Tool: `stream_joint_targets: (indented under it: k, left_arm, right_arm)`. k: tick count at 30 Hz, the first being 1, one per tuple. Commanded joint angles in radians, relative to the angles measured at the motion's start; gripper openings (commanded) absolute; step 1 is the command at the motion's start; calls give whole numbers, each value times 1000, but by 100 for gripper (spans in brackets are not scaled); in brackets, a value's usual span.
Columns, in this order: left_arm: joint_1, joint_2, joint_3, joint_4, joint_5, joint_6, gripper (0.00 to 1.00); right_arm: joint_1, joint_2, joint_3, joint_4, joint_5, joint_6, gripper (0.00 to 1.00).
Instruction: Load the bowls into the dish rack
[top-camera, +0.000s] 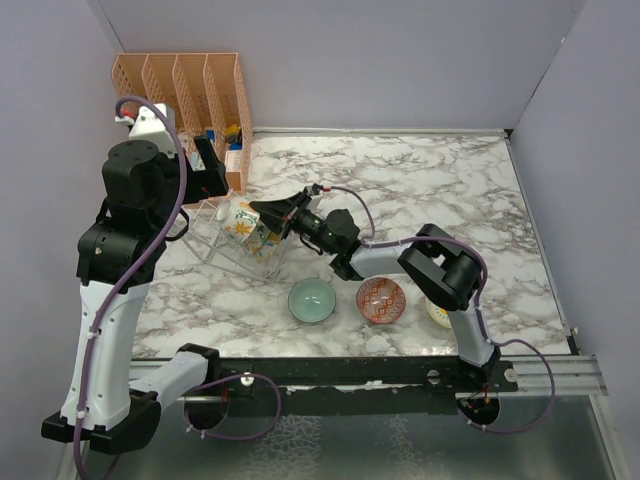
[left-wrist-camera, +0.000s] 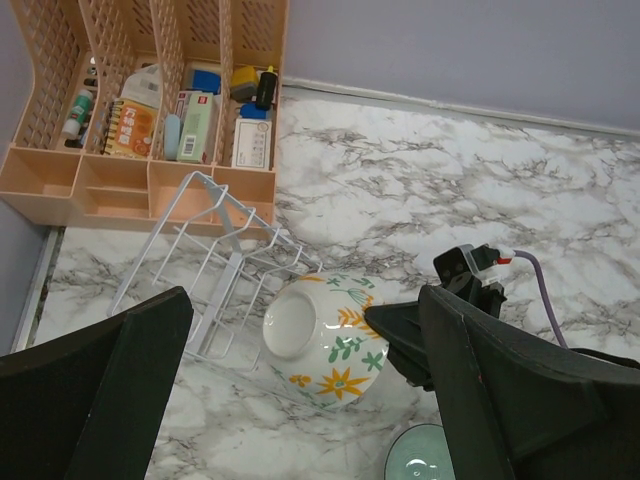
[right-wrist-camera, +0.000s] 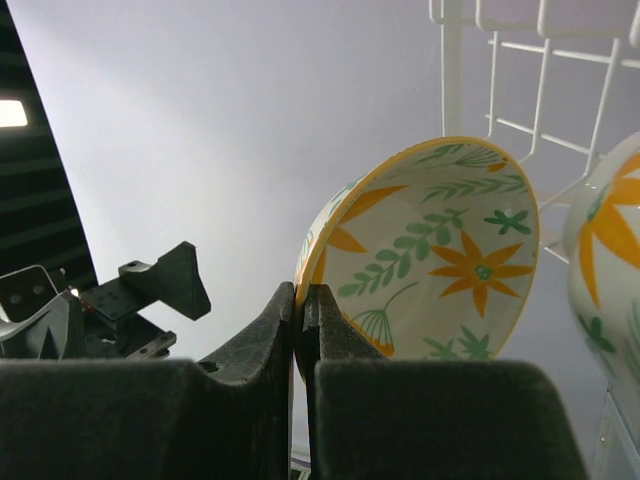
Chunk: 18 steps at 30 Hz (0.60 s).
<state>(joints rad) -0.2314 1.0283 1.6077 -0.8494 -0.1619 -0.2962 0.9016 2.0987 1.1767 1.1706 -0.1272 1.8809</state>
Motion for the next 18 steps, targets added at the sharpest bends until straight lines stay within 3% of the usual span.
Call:
stream_joint_targets:
  k: [1,9,18]
  left_arm:
    - [-6,-22,-6,-13,-1,14,99]
    - [-6,-25,-8,-14,-11,18,99]
    - [-6,-23,-8,-13,-25,26,99]
  right_arm:
    - [3,23,10,45,38,24,2]
    - [3,88,59,44,13,39,7]
    - [3,92,50,4,7,54,18]
